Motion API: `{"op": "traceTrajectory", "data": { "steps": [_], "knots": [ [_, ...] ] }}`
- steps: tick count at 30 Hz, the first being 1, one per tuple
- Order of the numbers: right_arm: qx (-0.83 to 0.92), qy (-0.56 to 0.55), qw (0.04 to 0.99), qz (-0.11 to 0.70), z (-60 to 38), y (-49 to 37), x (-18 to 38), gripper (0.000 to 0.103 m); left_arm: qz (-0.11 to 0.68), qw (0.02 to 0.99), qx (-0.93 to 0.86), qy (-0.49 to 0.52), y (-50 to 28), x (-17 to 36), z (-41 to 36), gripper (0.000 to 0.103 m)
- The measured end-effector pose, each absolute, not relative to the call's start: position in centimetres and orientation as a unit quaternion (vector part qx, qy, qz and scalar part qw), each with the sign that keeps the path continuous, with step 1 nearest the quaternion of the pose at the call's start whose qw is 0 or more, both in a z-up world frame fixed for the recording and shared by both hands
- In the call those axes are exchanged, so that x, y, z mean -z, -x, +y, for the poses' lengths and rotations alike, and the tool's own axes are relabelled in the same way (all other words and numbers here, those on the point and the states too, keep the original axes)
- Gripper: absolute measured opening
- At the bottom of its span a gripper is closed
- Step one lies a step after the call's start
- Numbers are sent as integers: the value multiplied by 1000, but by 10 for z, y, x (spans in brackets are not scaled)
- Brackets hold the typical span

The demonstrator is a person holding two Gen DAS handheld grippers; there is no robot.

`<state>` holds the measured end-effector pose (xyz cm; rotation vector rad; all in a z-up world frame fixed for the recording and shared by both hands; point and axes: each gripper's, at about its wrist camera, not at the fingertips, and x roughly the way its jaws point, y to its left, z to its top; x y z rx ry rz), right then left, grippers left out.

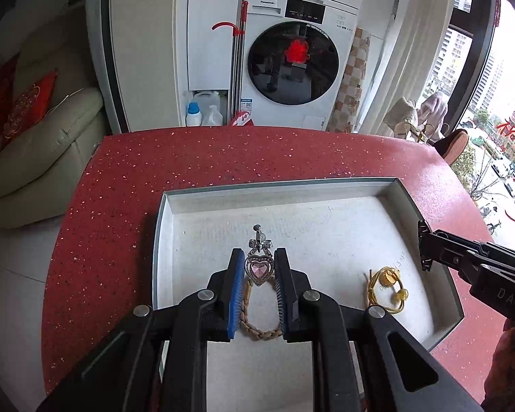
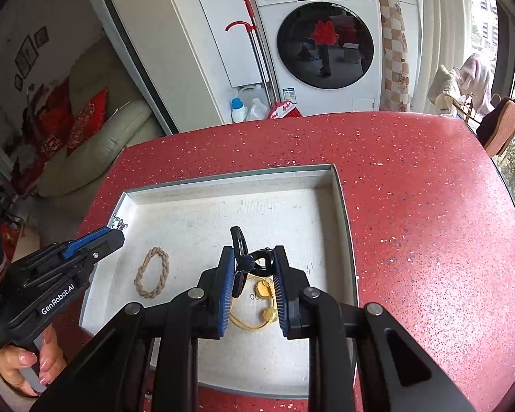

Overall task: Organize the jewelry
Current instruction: 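Carry the pendant and claw clip into the tray and open both tools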

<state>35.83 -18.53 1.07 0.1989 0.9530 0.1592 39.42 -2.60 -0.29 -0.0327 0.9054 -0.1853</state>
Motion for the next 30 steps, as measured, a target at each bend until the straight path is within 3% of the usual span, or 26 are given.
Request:
{"op": "traceTrajectory", "data": {
  "steps": [16, 21, 23, 30],
  "knots": [
    [-53, -73, 869, 486, -178, -376, 32, 24, 453, 889, 60, -31, -409, 46, -37, 36],
    [-50, -79, 867, 489, -179, -375, 35, 33, 452, 889, 56, -43, -409, 45, -42, 36],
    [-55, -82, 867, 488, -180, -375, 34, 44, 453, 889, 56, -40, -410, 45, -41, 36],
    [-62, -102, 876, 467, -183, -367, 16, 49, 453, 889, 55, -30, -408, 42, -37, 36]
  ]
}}
